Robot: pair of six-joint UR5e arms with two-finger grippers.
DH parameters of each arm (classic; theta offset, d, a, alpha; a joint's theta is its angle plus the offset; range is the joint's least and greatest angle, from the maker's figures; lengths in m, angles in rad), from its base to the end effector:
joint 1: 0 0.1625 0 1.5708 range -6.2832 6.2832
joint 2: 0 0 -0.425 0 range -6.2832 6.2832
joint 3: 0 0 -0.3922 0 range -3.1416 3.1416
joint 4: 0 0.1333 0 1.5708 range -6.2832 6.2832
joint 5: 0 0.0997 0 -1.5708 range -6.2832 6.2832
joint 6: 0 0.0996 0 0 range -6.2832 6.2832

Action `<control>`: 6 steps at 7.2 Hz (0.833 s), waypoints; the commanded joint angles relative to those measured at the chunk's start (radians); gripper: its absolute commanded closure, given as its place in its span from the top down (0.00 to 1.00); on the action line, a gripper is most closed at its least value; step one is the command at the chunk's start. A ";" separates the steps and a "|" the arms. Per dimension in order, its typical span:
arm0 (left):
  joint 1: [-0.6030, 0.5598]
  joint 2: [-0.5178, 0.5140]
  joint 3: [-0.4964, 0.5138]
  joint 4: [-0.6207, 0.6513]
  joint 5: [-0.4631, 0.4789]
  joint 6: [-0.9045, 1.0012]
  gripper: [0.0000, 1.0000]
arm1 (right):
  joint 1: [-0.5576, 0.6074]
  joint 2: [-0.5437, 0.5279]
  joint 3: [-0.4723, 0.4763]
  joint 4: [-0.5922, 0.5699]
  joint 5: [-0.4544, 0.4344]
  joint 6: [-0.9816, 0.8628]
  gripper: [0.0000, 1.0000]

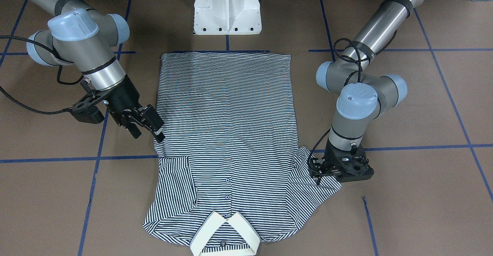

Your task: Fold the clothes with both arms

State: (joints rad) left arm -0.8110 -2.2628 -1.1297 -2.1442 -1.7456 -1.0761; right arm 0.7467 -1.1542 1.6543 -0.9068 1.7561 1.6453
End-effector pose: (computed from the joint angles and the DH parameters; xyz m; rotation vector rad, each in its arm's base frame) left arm 0.4606 -0.6532 0.3858 0.3693 0.7547 -0.2255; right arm -0.3957 -0.5228 0.3102 0.2322 -1.1705 0.6160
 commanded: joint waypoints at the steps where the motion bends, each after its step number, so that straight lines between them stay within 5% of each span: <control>1: 0.001 -0.009 0.036 -0.023 0.017 -0.002 0.74 | -0.013 -0.002 -0.008 0.002 -0.007 0.001 1.00; 4: 0.000 -0.001 0.060 -0.039 0.031 -0.002 0.33 | -0.020 -0.001 -0.011 0.003 -0.009 0.002 1.00; 5: 0.000 -0.001 0.061 -0.037 0.031 -0.001 0.00 | -0.020 0.002 -0.011 0.003 -0.007 0.002 1.00; 6: 0.000 -0.006 0.058 -0.037 0.031 -0.002 0.00 | -0.020 0.004 -0.010 0.002 -0.007 0.002 1.00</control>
State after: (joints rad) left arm -0.8114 -2.2718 -1.0714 -2.1806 -1.7148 -1.0777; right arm 0.7278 -1.1526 1.6431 -0.9040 1.7484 1.6473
